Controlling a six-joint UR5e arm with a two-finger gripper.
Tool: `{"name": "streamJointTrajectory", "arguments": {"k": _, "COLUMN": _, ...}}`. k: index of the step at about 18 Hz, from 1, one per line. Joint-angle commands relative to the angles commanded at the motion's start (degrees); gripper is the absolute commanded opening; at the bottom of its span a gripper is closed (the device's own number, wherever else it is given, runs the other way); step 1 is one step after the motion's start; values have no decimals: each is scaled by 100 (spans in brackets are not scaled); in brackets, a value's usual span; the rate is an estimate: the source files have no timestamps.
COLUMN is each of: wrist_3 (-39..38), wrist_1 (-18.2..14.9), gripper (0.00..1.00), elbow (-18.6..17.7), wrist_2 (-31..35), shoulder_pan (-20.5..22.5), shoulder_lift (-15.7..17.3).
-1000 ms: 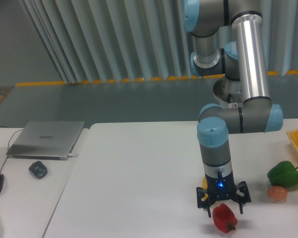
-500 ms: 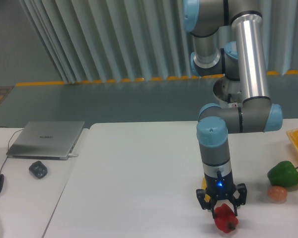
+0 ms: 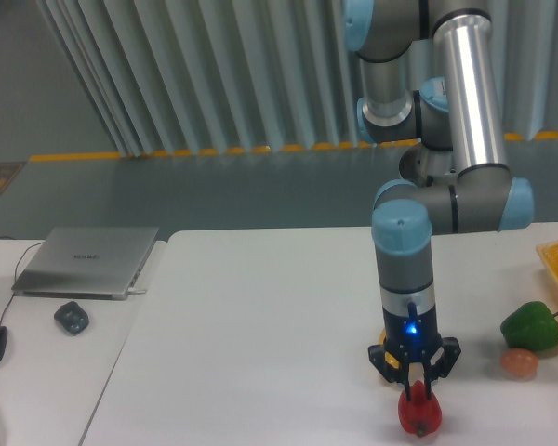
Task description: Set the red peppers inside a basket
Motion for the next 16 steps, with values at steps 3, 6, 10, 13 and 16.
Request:
{"name": "streamJointTrajectory", "arguments": {"k": 3, "wrist_3": 36, "wrist_1": 0, "gripper": 50, "elbow": -18, "wrist_2": -71, "shoulder_pan": 53, "shoulder_lift": 36}}
{"name": "streamJointTrajectory", "arguments": {"k": 6, "wrist_3": 123, "wrist_1": 0, "gripper": 65, "elbow": -9, "wrist_2": -53, "shoulder_pan": 132, "shoulder_lift": 62}}
{"name": "streamJointTrajectory", "arguments": {"k": 10, "wrist_3": 228, "wrist_1": 26, "gripper": 71, "elbow": 17, "wrist_2": 516, "shoulder_pan": 115, "shoulder_lift": 44}}
{"name": "streamJointTrajectory", "arguments": {"k": 13, "wrist_3": 535, "wrist_1": 26, "gripper": 100, "elbow": 26, "wrist_2": 614, "shoulder_pan": 123, "shoulder_lift": -17}}
{"name": "streamJointTrajectory", "arguments": {"k": 16, "wrist_3": 589, "wrist_1": 26, "gripper": 100, "elbow": 17, "wrist_2": 720, "shoulder_pan": 132, "shoulder_lift": -70}}
